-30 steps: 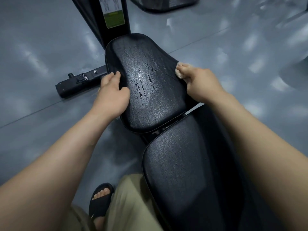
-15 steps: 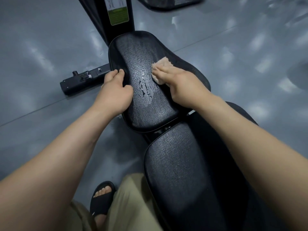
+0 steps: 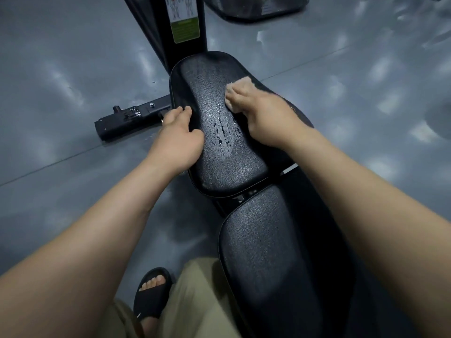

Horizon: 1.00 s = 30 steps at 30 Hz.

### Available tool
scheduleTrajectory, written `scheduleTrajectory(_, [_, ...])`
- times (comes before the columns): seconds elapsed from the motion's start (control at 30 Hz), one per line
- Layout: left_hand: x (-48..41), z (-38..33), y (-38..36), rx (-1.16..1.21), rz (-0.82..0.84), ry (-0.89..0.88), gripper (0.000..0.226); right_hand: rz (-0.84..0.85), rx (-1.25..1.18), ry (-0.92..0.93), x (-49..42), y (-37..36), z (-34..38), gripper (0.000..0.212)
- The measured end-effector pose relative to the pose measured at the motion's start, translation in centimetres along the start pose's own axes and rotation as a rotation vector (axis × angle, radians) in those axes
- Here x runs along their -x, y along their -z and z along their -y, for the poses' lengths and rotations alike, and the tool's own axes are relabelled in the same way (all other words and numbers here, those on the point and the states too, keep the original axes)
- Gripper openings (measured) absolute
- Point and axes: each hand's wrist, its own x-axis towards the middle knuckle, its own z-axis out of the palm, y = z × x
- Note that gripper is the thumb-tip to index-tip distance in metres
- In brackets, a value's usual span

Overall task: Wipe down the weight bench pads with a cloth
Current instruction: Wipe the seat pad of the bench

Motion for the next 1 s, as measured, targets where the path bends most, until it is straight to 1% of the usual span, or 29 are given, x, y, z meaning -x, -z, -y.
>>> scheduleTrajectory(0.07, [0.0, 0.2, -0.1, 0.008, 0.010, -0.001, 0.068, -0.026, 0.022, -0.003, 1.4, -0.4, 0.4, 0.054])
scheduleTrajectory(0.13, [0.1, 0.2, -0.1, 0.015, 0.030, -0.003, 0.074, -0.011, 0.075, -0.023, 1.3, -0.4, 0.3, 0.058])
scheduleTrajectory(0.2, [0.2, 0.0, 0.1, 0.019, 0.036, 0.009, 0.085, 0.027, 0.088, -0.029, -0.3, 0.0, 0.0, 0.063])
scheduleTrajectory(0.27, [0.2, 0.0, 0.2, 0.026, 0.036, 0.019, 0.090, 0.057, 0.078, -0.041, -2.7, 0.4, -0.4, 0.065])
scheduleTrajectory(0.3, [0.1, -0.1, 0.3, 0.030, 0.040, 0.017, 0.087, 0.073, 0.088, -0.060, -3.9, 0.6, -0.5, 0.064])
scheduleTrajectory(0.4, [0.0, 0.1, 0.3, 0.019, 0.028, 0.001, 0.070, 0.105, 0.103, -0.159, -6.7, 0.8, -0.6, 0.066])
scheduleTrajectory(0.47, [0.0, 0.2, 0.3, 0.018, 0.021, -0.010, 0.067, 0.086, 0.101, -0.185, -7.0, 0.9, -0.3, 0.064])
scheduleTrajectory(0.53, [0.0, 0.2, 0.3, 0.029, 0.017, -0.012, 0.066, 0.035, 0.099, -0.134, -6.1, 0.7, 0.3, 0.058])
scheduleTrajectory(0.6, [0.0, 0.4, 0.4, 0.034, 0.008, -0.014, 0.066, 0.004, 0.065, -0.027, -4.3, 0.3, 1.2, 0.053])
scheduleTrajectory(0.67, [0.0, 0.5, 0.6, 0.035, -0.002, -0.009, 0.066, -0.024, 0.027, 0.077, -2.1, -0.4, 2.3, 0.055])
scheduleTrajectory(0.73, [0.0, 0.7, 0.8, 0.035, 0.004, -0.002, 0.065, -0.039, 0.034, 0.115, -0.8, -0.8, 2.7, 0.059])
scheduleTrajectory(0.77, [0.1, 0.7, 0.8, 0.041, 0.011, 0.003, 0.064, -0.031, 0.045, 0.101, -0.6, -0.8, 2.5, 0.060])
scheduleTrajectory(0.87, [0.0, 0.7, 1.4, 0.041, 0.028, 0.010, 0.063, 0.040, 0.110, 0.020, -4.0, -0.4, 1.6, 0.067])
scheduleTrajectory(0.9, [0.1, 0.7, 1.5, 0.031, 0.038, 0.012, 0.063, 0.063, 0.124, -0.006, -5.5, -0.2, 1.3, 0.065])
scheduleTrajectory(1.0, [0.4, 0.7, 1.7, 0.001, 0.045, -0.003, 0.064, 0.081, 0.146, -0.076, -9.1, 0.3, 1.5, 0.044])
